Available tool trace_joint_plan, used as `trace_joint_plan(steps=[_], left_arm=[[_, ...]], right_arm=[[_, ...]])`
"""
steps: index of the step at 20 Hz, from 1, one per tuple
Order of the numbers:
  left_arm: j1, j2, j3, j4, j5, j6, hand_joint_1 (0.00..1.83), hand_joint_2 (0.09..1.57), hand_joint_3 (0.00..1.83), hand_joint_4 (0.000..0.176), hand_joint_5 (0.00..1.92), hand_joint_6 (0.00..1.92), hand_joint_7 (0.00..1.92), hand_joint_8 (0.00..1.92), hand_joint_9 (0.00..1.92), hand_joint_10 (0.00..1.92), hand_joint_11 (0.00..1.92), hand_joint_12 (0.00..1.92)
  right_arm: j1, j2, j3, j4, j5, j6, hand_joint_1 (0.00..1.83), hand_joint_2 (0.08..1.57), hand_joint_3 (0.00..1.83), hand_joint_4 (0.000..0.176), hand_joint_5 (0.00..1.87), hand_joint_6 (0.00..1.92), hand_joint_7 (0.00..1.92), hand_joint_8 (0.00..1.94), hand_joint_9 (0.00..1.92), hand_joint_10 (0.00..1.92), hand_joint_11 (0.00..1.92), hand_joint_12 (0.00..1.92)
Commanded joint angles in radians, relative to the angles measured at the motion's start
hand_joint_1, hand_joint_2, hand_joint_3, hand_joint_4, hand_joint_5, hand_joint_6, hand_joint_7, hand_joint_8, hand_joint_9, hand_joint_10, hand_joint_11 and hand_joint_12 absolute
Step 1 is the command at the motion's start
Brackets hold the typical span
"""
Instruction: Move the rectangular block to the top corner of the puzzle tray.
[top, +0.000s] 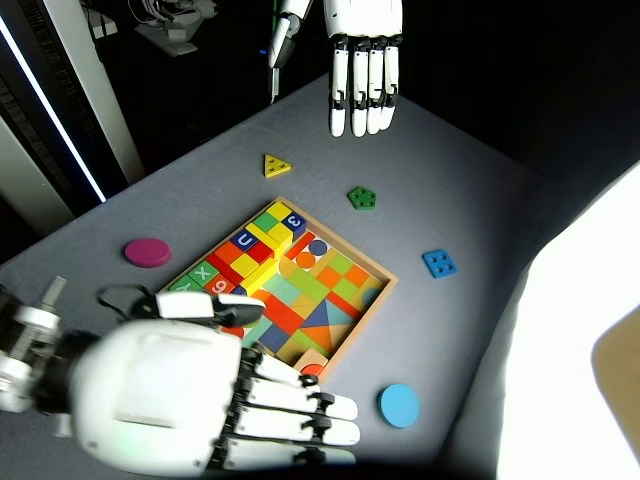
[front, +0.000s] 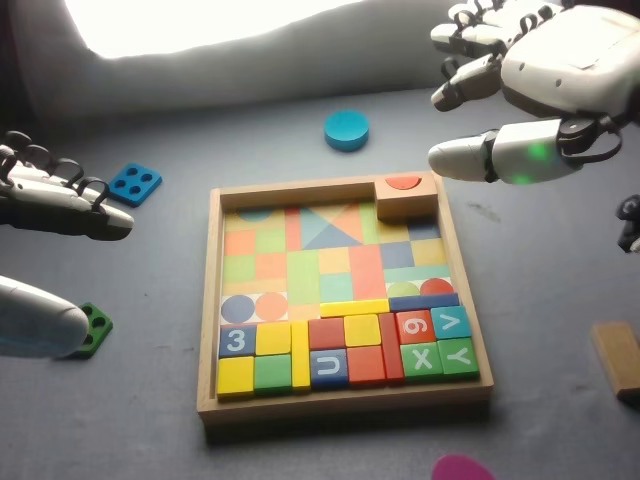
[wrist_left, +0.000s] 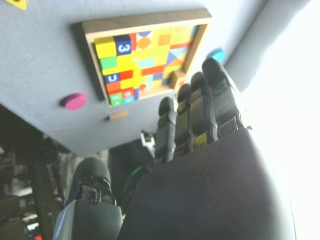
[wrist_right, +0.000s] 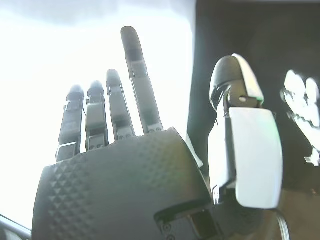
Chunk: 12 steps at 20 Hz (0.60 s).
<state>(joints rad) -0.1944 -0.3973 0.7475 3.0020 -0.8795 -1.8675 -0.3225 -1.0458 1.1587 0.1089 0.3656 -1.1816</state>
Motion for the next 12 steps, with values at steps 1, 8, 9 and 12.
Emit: trace_joint_plan(steps=[1, 8, 9, 12], left_arm=[[-0.009, -0.004, 0.000, 0.010, 0.082, -0.004, 0.00, 1.16, 0.00, 0.060, 0.16, 0.00, 0.13, 0.00, 0.12, 0.00, 0.00, 0.55], [-0.009, -0.003, 0.003, 0.010, 0.082, -0.004, 0.07, 1.20, 0.00, 0.000, 0.58, 0.02, 0.75, 0.02, 0.78, 0.06, 0.36, 1.02], [-0.009, -0.003, 0.005, 0.010, 0.082, -0.004, 0.13, 1.21, 0.00, 0.000, 0.72, 0.03, 0.90, 0.04, 0.89, 0.09, 0.41, 1.15], [-0.008, -0.003, 0.009, 0.010, 0.082, -0.004, 0.15, 1.24, 0.00, 0.000, 0.94, 0.01, 1.11, 0.12, 0.94, 0.48, 0.41, 1.38]], right_arm=[[0.026, 0.020, -0.021, -0.002, 0.127, 0.005, 0.00, 1.15, 0.01, 0.000, 0.60, 0.13, 0.11, 0.01, 0.00, 0.00, 0.00, 0.00], [0.101, 0.144, -0.187, -0.003, 0.037, -0.038, 0.00, 1.17, 0.00, 0.000, 0.73, 0.25, 0.83, 0.14, 0.49, 1.00, 0.03, 1.80], [0.104, 0.149, -0.192, -0.003, 0.035, -0.037, 0.00, 1.19, 0.01, 0.000, 0.77, 0.47, 0.83, 0.44, 0.51, 1.27, 0.15, 1.90], [0.106, 0.152, -0.202, -0.003, 0.029, -0.040, 0.12, 1.20, 0.00, 0.000, 0.74, 1.12, 0.77, 1.26, 0.67, 1.67, 0.49, 1.92]])
